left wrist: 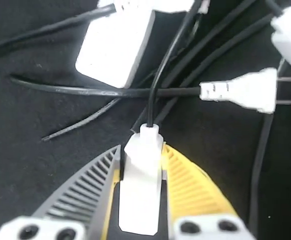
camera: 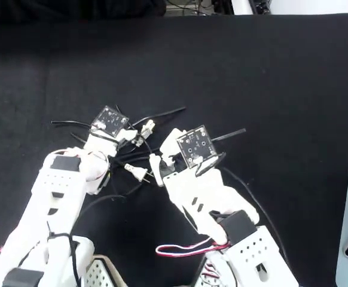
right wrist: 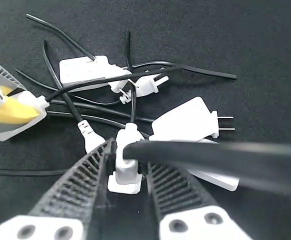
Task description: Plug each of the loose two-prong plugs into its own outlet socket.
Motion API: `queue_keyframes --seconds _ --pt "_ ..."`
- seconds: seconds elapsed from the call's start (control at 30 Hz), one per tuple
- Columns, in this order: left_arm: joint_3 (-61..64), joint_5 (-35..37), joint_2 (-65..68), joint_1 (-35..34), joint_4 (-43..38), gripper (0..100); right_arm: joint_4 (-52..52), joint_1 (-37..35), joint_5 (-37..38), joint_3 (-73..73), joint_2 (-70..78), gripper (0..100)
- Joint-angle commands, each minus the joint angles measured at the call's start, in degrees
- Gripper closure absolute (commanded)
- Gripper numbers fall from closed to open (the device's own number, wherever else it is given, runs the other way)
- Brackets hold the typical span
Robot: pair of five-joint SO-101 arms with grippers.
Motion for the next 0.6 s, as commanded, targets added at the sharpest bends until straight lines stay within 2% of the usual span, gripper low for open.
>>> queue_keyframes --seconds 0.0,0.1,0.27,0.43,0.57 --pt "1.2 -0.5 -4.1 0.7 -0.6 96 -0.9 0.6 -0.4 -0.1 -0.2 98.6" --pt "2.9 0.1 -8.0 0.2 -0.6 87 -0.9 0.6 -0.4 -0.1 -0.2 98.6" --pt "5.8 7.0 -18.6 -5.0 -0.6 67 -0.9 0.6 -0.4 -0.1 -0.2 98.6" --pt "8.2 4.5 -28.5 -10.0 -0.5 69 -0.9 0.6 -0.4 -0.1 -0.2 98.6" --pt "10.0 1.7 -30.4 -13.8 -0.8 73 -0.9 0.6 -0.4 -0.1 -0.2 98.6"
